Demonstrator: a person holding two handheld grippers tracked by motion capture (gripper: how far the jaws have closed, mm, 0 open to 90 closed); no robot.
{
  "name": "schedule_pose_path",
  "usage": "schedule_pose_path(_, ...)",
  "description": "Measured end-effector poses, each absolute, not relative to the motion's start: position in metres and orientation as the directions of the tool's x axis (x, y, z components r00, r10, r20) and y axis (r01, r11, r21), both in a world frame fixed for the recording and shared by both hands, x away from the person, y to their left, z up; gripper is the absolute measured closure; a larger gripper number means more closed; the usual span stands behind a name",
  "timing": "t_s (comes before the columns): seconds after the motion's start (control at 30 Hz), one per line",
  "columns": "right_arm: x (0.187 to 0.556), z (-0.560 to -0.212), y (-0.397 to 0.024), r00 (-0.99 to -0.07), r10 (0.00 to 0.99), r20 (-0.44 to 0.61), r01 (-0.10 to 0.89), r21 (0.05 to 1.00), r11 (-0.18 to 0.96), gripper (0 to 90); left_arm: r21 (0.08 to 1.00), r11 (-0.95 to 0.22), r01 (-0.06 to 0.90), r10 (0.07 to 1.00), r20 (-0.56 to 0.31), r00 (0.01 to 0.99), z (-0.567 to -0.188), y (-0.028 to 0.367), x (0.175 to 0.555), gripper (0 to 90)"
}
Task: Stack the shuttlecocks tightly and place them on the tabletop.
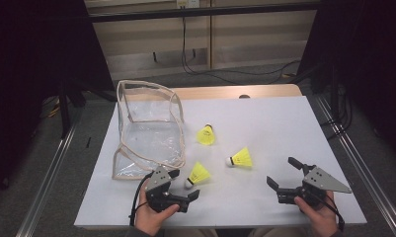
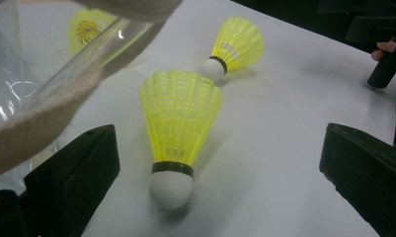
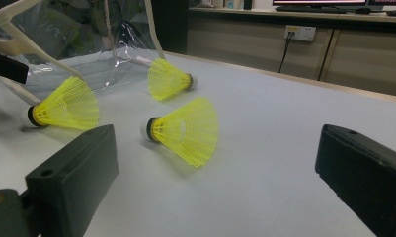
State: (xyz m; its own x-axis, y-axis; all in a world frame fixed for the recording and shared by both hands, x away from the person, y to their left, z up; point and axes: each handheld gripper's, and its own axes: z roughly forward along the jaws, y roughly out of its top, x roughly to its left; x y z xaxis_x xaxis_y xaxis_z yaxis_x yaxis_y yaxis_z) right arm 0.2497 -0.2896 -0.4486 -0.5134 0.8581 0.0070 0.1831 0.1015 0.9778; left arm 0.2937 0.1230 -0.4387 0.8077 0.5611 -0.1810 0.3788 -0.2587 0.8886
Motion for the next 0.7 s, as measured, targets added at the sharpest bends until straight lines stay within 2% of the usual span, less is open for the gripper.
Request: schedule_pose_path(0.7, 0.25, -0.448, -0.29, -0.515, 0.857, 0.007, 0.182, 0.978, 0.101, 2.3, 0.875, -0.272, 0.401, 0.588, -0.179, 0.789, -0.437, 0.102, 0.299, 2.1)
